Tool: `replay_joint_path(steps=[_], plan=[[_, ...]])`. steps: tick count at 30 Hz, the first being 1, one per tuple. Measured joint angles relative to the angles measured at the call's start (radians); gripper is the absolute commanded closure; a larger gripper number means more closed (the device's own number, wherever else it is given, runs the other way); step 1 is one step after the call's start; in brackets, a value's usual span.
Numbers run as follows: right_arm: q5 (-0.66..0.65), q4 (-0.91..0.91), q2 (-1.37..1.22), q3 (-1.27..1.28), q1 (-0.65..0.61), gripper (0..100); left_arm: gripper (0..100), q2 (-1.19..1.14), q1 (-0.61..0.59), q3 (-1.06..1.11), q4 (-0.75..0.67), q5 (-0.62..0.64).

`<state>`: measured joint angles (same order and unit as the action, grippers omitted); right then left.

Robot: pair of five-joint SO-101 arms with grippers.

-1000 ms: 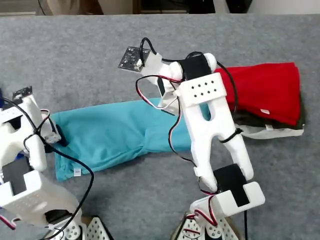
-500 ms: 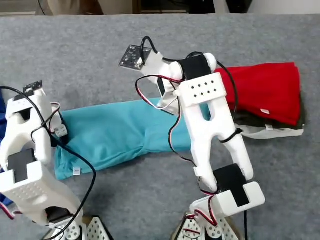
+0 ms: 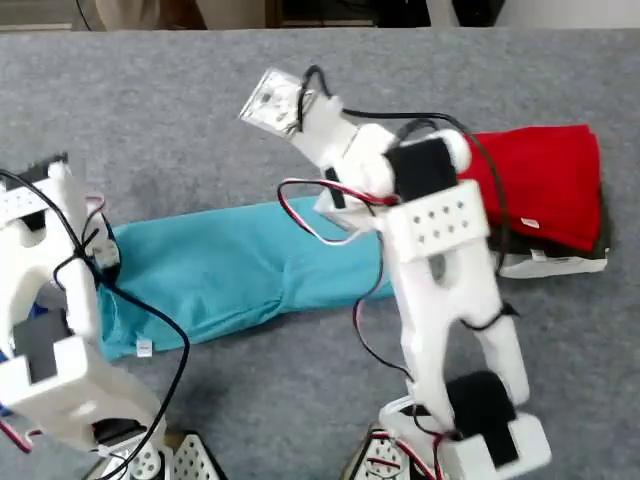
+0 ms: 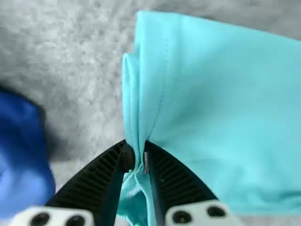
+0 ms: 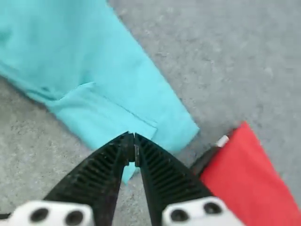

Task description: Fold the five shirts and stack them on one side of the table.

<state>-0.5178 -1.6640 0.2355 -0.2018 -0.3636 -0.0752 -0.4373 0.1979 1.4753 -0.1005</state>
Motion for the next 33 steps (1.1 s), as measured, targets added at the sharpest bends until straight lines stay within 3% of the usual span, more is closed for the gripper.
replay_joint_path(steps=[8,14,19,24,33], plan=[[-0.124,0.002,0.218,0.000,0.350,99.3,98,0.038,0.310,-0.232,0.221,0.061],[-0.278,0.017,0.350,0.097,0.649,99.3,98,-0.114,0.591,-0.387,0.249,0.155],[-0.396,0.183,0.489,0.328,0.916,99.4,98,-0.259,0.763,-0.586,0.255,0.216],[-0.364,0.226,0.566,0.526,1.034,99.4,98,-0.379,0.881,-0.867,0.256,0.279],[-0.276,0.206,0.575,0.557,1.132,99.4,98,-0.597,1.037,-1.227,0.261,0.405]])
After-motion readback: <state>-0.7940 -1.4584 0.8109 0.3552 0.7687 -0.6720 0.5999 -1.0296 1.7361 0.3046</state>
